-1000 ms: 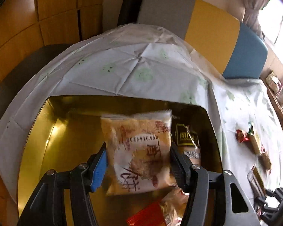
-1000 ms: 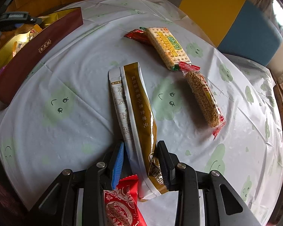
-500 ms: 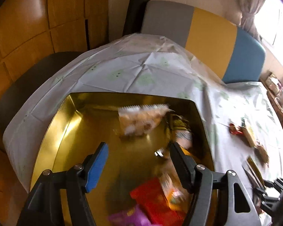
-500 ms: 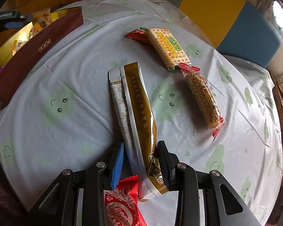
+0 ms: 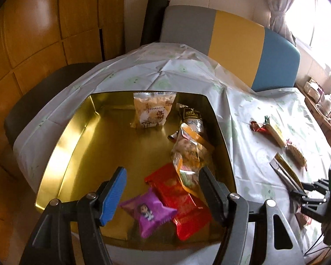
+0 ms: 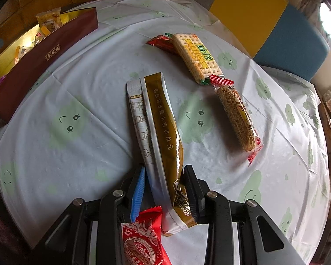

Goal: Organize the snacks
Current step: 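Lift the long stick packet and carry it toward the gold tray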

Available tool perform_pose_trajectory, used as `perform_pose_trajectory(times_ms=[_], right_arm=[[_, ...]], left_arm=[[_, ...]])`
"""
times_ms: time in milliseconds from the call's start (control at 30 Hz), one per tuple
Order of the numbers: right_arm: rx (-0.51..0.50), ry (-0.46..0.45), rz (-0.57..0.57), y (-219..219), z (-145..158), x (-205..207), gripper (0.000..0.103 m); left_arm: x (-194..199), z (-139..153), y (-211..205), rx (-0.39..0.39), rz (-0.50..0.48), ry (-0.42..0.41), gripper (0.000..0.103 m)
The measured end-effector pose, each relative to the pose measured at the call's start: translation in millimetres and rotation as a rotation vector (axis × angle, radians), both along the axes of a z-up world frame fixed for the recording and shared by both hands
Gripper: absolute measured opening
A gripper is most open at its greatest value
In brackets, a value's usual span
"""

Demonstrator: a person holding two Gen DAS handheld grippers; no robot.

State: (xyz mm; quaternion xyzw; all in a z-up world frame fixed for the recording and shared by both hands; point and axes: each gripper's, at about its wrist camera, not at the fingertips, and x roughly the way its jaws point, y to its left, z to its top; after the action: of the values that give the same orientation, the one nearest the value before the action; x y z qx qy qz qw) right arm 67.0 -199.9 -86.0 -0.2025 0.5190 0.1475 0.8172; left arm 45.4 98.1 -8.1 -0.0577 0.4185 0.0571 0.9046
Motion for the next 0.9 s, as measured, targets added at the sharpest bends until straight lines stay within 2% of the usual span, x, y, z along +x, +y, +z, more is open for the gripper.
perform_pose_trajectory(times_ms=[400,533,700,900], right_arm=[[0.013,0.000,-0.013,-2.5,-0.5,0.7,0.034],[0.040,0.029,-0.035,-5.3,0.5,4.7,0.033],[0.159,0.087,-0.105,-15.1,10.1,13.9,0.031],[0.303,0.065,-0.093,-2.8,43.0,12.5,0.030]], left_arm=[[-18.0,3.9,-8.1,0.014,-0.022,-0.020,0.069],[-20.9,4.6,-3.9,0.008,-0.020,-0.028,0.069],[-22.3,3.7,4.8,-0.005,-0.011,-0.034,0.069],[-24.0,-1.0,16.4,-0.022,0.012,-0.031,0.069]])
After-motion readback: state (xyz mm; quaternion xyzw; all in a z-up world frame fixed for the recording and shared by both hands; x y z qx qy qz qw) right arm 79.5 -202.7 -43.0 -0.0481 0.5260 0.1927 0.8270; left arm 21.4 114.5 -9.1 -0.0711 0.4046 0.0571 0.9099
